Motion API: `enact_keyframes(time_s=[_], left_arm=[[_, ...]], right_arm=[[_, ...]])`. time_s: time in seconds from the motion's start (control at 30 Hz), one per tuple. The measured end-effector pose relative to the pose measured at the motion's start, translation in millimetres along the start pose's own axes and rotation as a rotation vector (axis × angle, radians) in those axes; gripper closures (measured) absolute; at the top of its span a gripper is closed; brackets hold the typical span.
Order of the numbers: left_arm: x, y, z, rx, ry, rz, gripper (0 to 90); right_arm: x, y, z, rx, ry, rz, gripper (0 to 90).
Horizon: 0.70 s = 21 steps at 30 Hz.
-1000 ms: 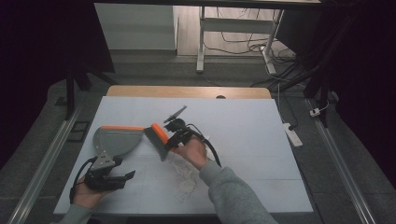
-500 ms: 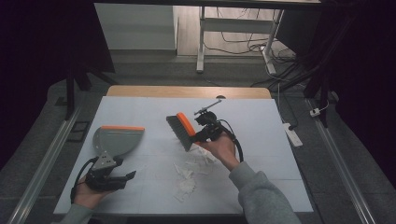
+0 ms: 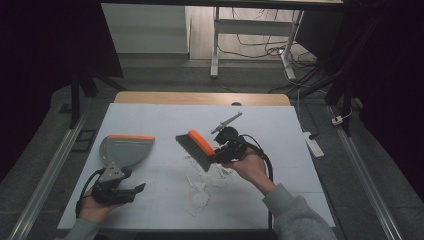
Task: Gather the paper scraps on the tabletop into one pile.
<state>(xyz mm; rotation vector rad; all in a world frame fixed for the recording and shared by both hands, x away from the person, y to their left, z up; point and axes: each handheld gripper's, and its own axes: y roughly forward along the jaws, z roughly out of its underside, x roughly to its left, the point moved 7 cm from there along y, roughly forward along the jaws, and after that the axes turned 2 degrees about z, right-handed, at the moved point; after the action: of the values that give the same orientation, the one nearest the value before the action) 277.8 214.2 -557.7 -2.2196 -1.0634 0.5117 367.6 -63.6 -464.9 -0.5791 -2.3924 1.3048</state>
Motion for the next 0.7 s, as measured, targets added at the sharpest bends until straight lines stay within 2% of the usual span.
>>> enact_keyframes(time_s=[0.13, 0.33, 0.43, 0.57, 0.7], left_arm=[[0.1, -0.2, 0.0, -0.001, 0.000, 0.000, 30.5], [0.4, -0.1, 0.2, 0.000, 0.000, -0.001, 30.5], [1.0, -0.2, 0.3, -0.002, -0.004, -0.002, 30.5], [1.3, 0.5, 0.8, 0.001, -0.004, -0.002, 30.5], [1.2, 0.6, 0.7, 0.000, -0.005, -0.003, 30.5]], right_arm=[[27.4, 6.4, 14.7, 0.090, -0.119, -0.053, 70.7], [60.2, 13.0, 36.9, 0.215, -0.243, -0.102, 70.7], [74.3, 17.7, 44.6, 0.259, -0.284, -0.123, 70.7], [87.1, 28.2, 53.4, 0.320, -0.350, -0.125, 70.7], [95.6, 36.7, 57.0, 0.345, -0.390, -0.131, 70.7]])
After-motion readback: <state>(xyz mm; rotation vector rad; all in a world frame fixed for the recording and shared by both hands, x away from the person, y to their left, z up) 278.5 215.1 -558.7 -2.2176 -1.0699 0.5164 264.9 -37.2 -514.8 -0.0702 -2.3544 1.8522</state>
